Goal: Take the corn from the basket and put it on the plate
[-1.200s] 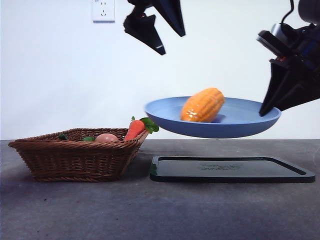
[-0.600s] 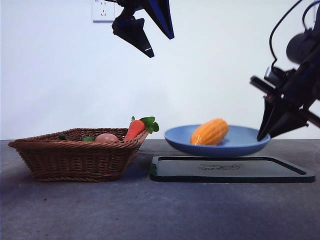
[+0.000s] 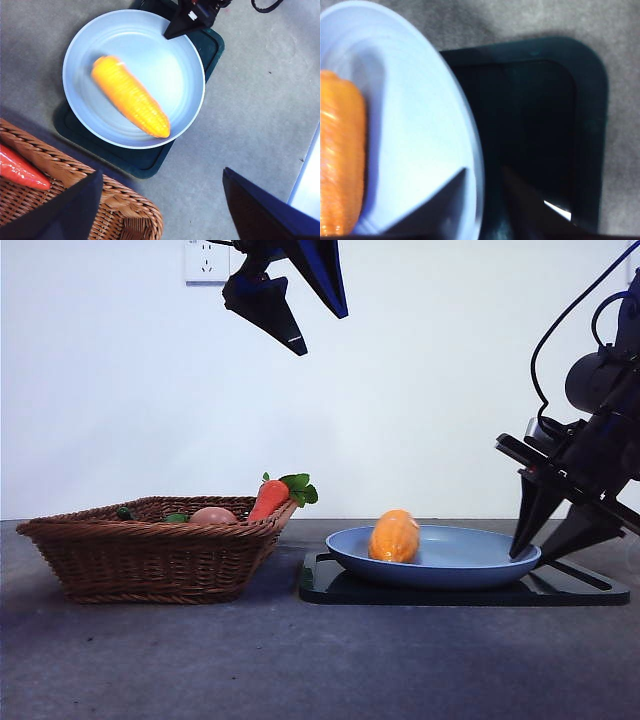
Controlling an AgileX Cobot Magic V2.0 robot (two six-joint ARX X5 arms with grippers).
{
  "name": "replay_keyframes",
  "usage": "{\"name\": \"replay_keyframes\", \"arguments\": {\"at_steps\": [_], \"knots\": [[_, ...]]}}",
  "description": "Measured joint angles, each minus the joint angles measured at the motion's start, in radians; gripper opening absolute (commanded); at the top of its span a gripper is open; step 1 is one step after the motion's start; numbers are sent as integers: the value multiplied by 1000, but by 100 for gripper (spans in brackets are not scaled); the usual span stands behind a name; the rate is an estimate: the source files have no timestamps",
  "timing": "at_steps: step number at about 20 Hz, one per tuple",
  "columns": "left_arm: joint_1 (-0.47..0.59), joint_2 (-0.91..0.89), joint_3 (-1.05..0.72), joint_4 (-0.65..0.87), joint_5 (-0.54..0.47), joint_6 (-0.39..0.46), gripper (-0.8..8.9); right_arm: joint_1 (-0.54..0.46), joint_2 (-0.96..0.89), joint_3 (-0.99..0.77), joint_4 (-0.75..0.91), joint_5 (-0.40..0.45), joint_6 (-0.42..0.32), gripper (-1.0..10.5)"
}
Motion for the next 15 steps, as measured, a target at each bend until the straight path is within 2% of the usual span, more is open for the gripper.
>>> {"name": "replay_keyframes", "arguments": {"at_steps": [6, 12, 15], "knots": [[2, 0, 0, -8, 0, -2, 363, -13, -69, 2, -80, -6, -20, 222], [43, 0, 0, -23, 0, -13, 360, -25, -338, 2, -245, -6, -116, 222], [51, -4, 0, -29, 0, -19, 273, 7, -497, 3, -374, -6, -182, 210]]}}
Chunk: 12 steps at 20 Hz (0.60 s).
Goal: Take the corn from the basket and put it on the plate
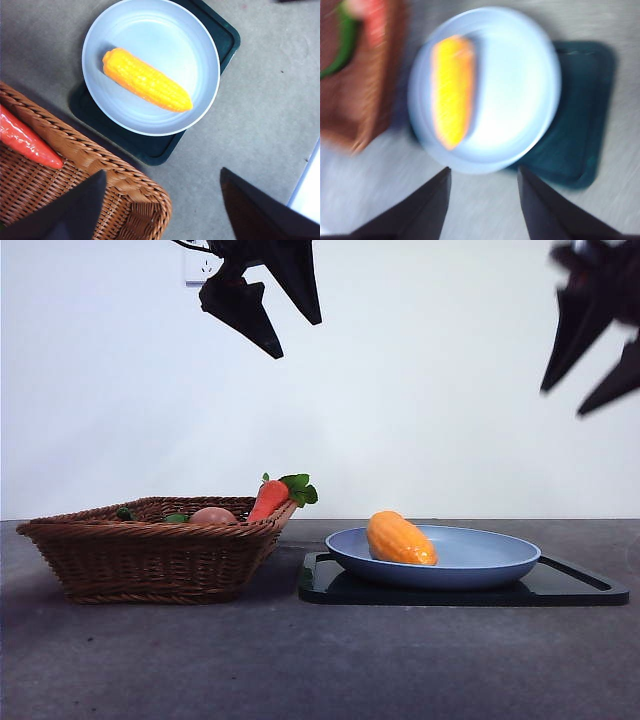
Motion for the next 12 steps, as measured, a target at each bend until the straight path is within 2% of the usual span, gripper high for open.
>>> {"name": "replay_keyframes", "arguments": {"at_steps": [6, 9, 12], "knots": [[6, -11, 0, -2, 1, -27, 2, 74, -194, 0, -203, 0, -124, 0], [6, -11, 0, -3, 1, -37, 7, 104, -217, 0, -205, 0, -167, 2], [6, -11, 0, -3, 1, -50, 8, 109, -216, 0, -204, 0, -177, 2]]}}
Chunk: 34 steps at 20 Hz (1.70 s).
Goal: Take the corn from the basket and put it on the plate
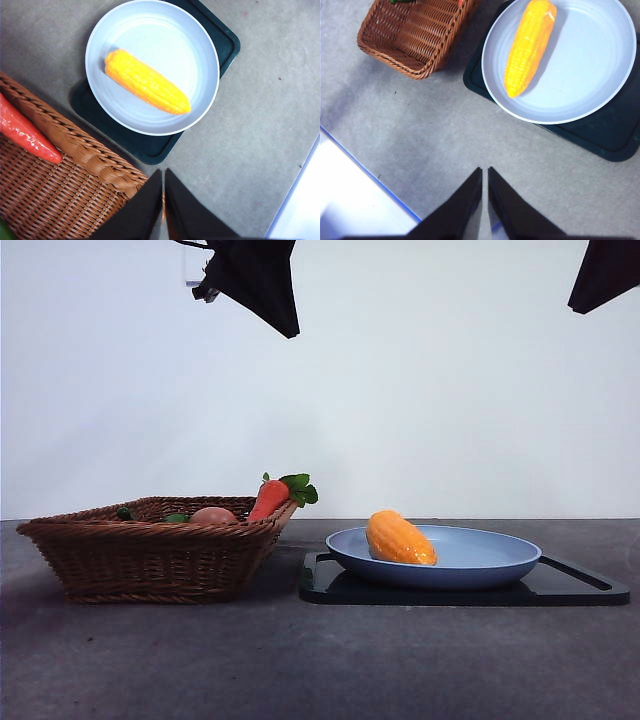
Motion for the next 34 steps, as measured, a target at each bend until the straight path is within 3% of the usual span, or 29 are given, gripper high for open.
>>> {"name": "replay_keyframes", "arguments": {"at_steps": [5, 14, 17, 22, 29, 34], "knots": [[0, 0, 0, 14, 0, -11, 7, -1, 0, 0, 37, 1, -3, 2], [0, 0, 0, 348, 0, -11, 8, -1, 0, 0, 175, 2, -8, 2], [5, -6, 0, 388, 0, -12, 8, -1, 0, 0, 236, 2, -8, 2], [39, -172, -2, 395, -9, 67, 8, -1, 0, 0, 349, 1, -9, 2], [333, -501, -50, 410, -10, 8, 8, -8, 0, 0, 499, 3, -11, 2], [549, -758, -382, 609, -10, -18, 8, -8, 0, 0, 581, 4, -11, 2]]}}
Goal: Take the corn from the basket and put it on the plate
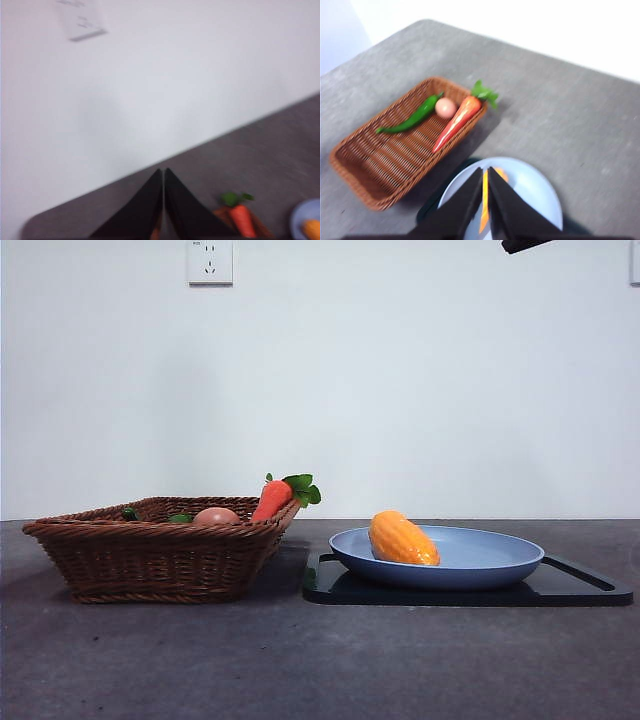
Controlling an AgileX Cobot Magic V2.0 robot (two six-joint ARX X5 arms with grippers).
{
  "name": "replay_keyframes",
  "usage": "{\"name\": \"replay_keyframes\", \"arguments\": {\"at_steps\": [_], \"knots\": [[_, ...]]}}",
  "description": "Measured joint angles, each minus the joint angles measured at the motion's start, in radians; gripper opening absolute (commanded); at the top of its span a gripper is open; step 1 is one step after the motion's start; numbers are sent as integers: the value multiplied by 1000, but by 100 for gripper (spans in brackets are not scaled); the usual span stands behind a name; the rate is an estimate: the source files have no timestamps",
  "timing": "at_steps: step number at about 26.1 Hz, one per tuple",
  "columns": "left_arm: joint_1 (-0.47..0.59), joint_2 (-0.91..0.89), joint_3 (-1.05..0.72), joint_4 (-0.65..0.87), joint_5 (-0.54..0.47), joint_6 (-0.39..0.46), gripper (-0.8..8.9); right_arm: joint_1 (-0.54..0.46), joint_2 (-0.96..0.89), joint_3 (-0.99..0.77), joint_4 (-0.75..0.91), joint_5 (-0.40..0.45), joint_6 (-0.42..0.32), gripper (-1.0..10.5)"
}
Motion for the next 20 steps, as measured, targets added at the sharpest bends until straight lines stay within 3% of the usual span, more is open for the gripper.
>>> {"name": "replay_keyframes", "arguments": {"at_steps": [9, 20], "knots": [[127, -411, -666, 408, 1, -47, 8, -3, 0, 0, 63, 3, 0, 2], [156, -828, -1332, 592, -60, -125, 8, -3, 0, 0, 65, 3, 0, 2]]}}
